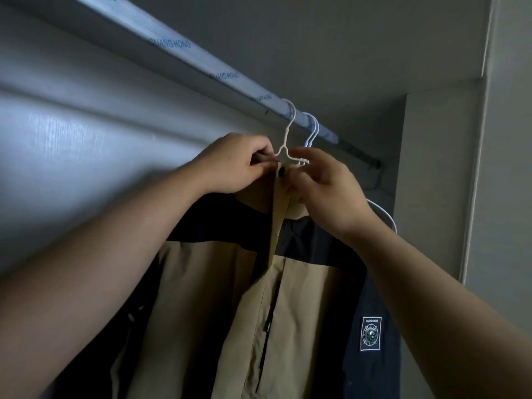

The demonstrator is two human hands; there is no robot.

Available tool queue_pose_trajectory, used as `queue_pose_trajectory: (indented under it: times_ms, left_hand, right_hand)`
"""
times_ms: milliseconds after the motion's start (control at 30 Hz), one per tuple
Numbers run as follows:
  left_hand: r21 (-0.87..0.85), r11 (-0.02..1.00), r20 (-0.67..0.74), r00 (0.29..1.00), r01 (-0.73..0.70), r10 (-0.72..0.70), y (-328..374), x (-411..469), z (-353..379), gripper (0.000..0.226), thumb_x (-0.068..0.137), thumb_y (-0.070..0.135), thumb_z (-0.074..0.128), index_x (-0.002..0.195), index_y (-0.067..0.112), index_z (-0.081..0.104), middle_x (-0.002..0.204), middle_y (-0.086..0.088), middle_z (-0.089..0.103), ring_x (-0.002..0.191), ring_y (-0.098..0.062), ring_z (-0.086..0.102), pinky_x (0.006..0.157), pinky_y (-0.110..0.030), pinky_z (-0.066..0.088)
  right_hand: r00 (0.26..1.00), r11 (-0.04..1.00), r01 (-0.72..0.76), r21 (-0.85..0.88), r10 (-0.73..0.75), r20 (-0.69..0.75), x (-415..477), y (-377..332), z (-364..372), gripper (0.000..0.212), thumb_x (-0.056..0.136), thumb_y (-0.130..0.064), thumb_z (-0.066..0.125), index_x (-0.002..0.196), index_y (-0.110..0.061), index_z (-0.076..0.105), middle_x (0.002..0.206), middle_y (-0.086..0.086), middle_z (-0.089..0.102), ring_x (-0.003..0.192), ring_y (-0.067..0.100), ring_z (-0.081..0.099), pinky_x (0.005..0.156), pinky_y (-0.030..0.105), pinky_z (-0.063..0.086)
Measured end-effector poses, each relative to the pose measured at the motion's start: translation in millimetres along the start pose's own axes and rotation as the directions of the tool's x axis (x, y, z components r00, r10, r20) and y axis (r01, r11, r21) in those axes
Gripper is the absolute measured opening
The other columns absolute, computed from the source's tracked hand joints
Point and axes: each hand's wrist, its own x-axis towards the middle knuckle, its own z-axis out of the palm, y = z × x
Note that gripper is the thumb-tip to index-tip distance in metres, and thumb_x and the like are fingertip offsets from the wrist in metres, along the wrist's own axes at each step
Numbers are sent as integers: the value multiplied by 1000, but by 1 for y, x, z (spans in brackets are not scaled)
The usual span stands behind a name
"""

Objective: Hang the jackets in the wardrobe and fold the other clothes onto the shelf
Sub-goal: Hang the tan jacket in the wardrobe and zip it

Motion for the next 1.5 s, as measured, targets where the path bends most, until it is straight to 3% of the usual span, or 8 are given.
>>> queue_pose_trajectory:
  times_ms: [133,233,367,533,867,1067,1367,1500]
  left_hand:
    - [-184,981,83,996,55,-40,7,3,-12,7,93,27,72,86,28,71,70,19,66,57,2,59,58,-24,49]
    - [-291,954,111,993,74,-43,10,2,-15,13,95,30,67,85,25,74,64,-3,68,58,-16,62,67,-43,53]
    - [-445,890,111,992,102,-58,14,-3,-16,43,78,63,71,81,21,76,71,-19,69,60,-23,60,64,-38,48]
    - [-474,872,96,991,123,-88,8,-6,-9,30,73,38,87,91,16,77,77,-12,73,62,-15,63,62,-30,52]
    - [-259,963,79,995,79,-60,13,-9,-1,12,89,31,76,82,38,69,71,16,64,64,1,56,65,-23,44]
    - [-147,987,18,998,59,-57,21,-14,12,7,96,24,66,95,17,68,90,3,60,86,-16,57,75,-28,45]
    - [-156,986,-107,991,62,-79,26,-22,18,5,93,20,70,98,17,70,90,7,58,81,-14,54,72,-27,44]
    - [-165,983,-211,971,78,-113,27,-45,31,44,93,29,71,133,19,54,135,4,47,97,-8,58,88,-30,52]
  right_hand:
    - [982,950,162,-266,-183,-56,10,4,5,28,95,-15,63,122,-20,70,96,-4,74,88,2,63,70,2,43]
    - [975,938,164,-305,-201,-95,17,6,7,22,93,-17,68,115,-18,70,95,-4,75,84,7,67,70,5,43]
    - [966,932,172,-318,-223,-130,19,7,8,17,93,-23,69,110,-19,68,91,-4,74,84,14,69,70,18,51]
    - [986,931,88,-353,-133,-104,20,12,4,34,93,-47,65,122,-28,67,88,-6,69,85,16,65,71,32,53]
    - [995,948,50,-315,-20,97,24,17,-4,11,104,-33,50,106,-32,60,81,-14,64,73,1,61,56,8,41]
    - [995,884,40,-466,8,102,18,19,-2,25,106,-38,39,124,-27,53,82,-8,56,73,16,59,70,45,57]
    - [999,895,39,-444,-38,11,8,18,11,21,105,-37,39,123,-28,44,76,-5,55,69,22,59,65,46,55]
    - [976,985,-41,-168,4,-216,-27,23,30,31,97,-31,51,122,-31,32,70,-3,65,64,19,64,60,47,54]
